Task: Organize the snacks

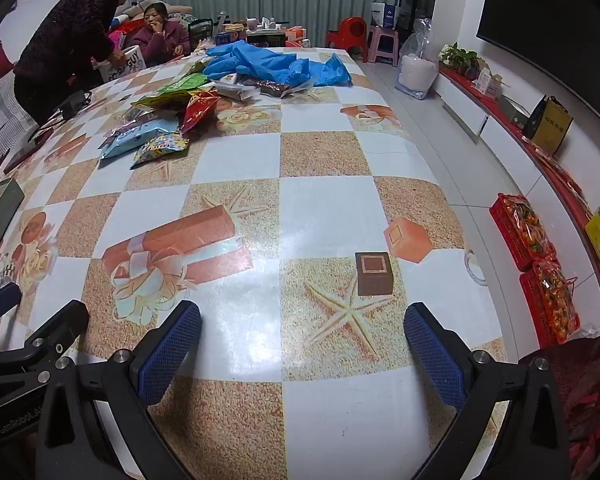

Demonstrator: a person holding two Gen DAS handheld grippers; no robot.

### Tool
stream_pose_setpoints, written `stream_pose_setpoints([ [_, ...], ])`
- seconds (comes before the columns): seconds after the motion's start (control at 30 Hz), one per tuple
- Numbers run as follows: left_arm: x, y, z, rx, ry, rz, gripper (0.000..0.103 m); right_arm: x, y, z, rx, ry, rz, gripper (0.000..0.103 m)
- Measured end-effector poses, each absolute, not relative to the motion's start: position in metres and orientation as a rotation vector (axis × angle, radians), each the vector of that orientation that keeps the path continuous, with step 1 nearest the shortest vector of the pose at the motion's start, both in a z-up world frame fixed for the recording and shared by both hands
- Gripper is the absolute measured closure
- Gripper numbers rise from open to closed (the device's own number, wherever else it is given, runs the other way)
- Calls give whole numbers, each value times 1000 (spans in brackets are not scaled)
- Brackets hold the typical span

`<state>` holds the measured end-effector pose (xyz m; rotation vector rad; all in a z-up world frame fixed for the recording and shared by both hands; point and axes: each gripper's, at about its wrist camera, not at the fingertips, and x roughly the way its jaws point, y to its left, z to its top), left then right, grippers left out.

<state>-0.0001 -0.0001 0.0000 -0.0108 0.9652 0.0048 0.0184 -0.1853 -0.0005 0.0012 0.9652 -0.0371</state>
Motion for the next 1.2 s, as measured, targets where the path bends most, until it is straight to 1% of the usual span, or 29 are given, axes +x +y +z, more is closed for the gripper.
stream_pose_setpoints([
  [1.2,0,0,0,-11,969,5,0,19,-185,0,-3,962,-39,1],
])
